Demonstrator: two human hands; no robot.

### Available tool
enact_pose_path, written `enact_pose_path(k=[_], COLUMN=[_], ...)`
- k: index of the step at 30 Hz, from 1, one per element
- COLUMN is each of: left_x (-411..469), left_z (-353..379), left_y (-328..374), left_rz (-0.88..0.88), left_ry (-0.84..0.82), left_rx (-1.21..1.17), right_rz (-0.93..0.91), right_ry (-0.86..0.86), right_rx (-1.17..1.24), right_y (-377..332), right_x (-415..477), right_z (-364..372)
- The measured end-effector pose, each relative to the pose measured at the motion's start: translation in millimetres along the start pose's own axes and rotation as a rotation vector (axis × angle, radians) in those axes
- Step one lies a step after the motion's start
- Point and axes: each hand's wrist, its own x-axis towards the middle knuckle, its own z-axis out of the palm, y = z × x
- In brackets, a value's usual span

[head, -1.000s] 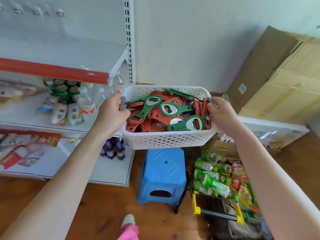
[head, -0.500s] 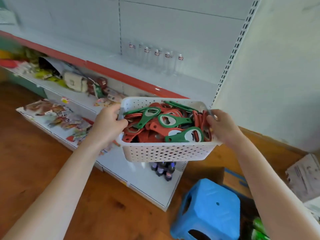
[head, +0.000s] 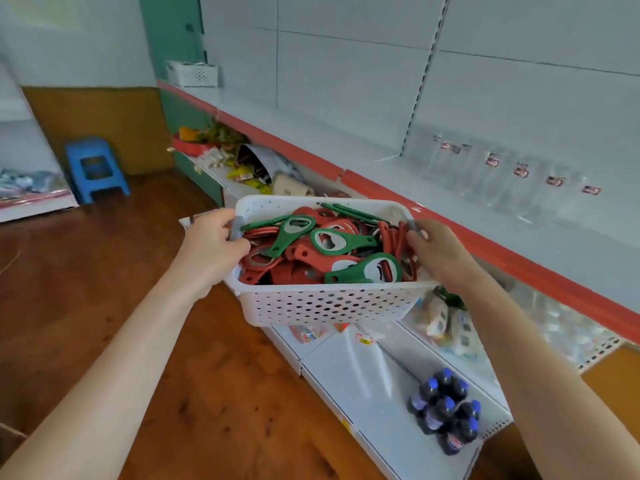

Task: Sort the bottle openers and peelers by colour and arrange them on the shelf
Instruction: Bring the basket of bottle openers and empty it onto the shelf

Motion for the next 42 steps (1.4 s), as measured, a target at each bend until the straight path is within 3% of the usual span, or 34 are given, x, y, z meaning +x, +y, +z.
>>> enact_pose_path(k=[13,23,34,42], left_x=[202.9,360.0,571.6,730.0], left_z=[-90.1,-190.0,-311.6,-340.9], left_y=[-78.5,-136.6,-194.3,-220.5], left_rz=[-0.14,-0.18,-0.077,-0.019], left_ry=[0.247,0.404,0.362,0.301], left_rx=[0.063,0.065,0.02,-0.009], right_rz=[-0.19,-0.292,-0.272,-0.211], right_ry=[-0.185,-0.293,-0.201,-0.147], right_rx=[0.008,0.042,0.092,0.086], right_y=[-92.0,-201.4,-315.0,-356.2], right_x=[241.4,409.5,571.6,705.9], right_z=[162.5,292.4,420.9,462.8])
